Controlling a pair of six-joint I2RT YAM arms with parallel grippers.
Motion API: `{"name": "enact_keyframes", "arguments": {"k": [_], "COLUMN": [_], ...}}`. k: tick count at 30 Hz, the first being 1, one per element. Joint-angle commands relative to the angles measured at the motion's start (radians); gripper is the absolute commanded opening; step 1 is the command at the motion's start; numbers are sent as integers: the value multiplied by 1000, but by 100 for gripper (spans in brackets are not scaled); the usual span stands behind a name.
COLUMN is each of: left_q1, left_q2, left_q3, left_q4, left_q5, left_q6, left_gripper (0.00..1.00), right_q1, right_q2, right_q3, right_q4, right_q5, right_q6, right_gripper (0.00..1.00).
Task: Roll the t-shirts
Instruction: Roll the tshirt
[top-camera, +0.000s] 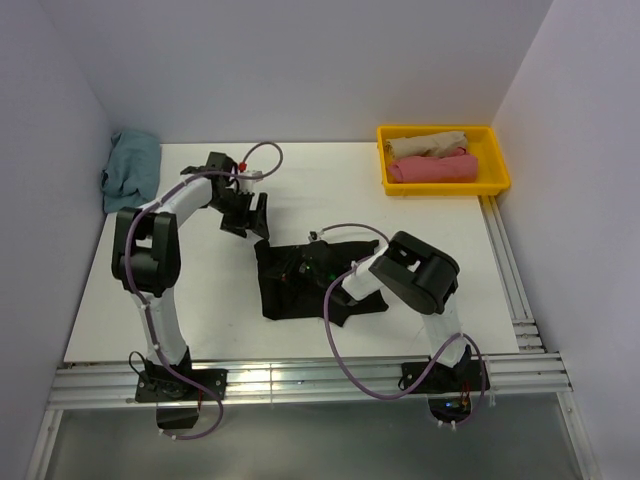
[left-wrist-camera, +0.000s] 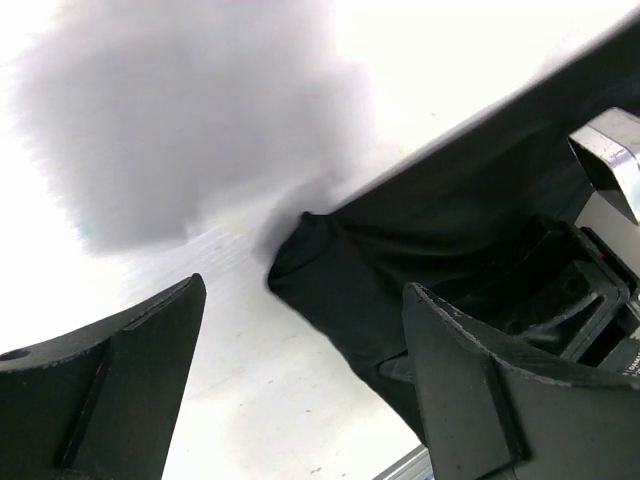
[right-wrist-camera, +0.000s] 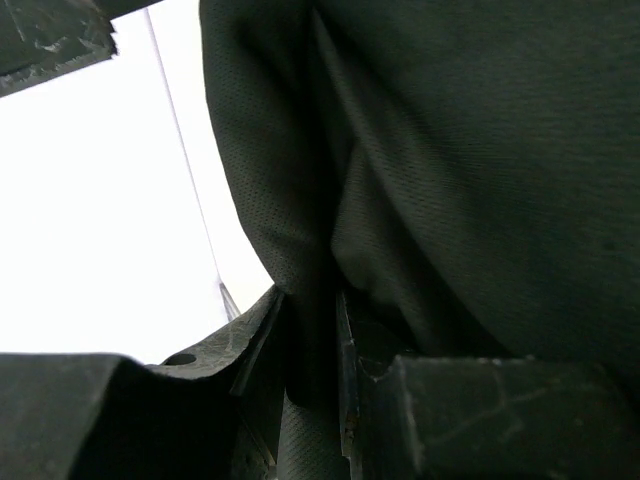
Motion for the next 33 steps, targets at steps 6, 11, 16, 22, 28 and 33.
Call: {"name": "enact_keyframes", "arguments": {"k": [6,11,16,22,28,33], "left_q1": [19,19,14,-21,-60,-95], "left_q2": [-39,-22,27,50,53,73], "left_q3": [-112,-160,-123,-57,3,46], "left_q4": [40,55,54,18,-23,-43], "left_q5": [56,112,125,69,-14,-63], "left_q6": [-32,-32,-46,-40,-34,-49], "left_gripper": [85,84,70,22,4,1], "right_q1": [-7,-7,4,36,71,99], "right_q2": [9,39,41,-69,-143,-175], "right_q3": [-23,-4,22,152,226,332], "right_q4": [34,44,-1,-432,-693,-966], "right_q5": [41,35,47,220,329,480], "right_q6": [20,21,0,-173,-243,-298], "right_gripper": [16,14,18,48,56,57]}}
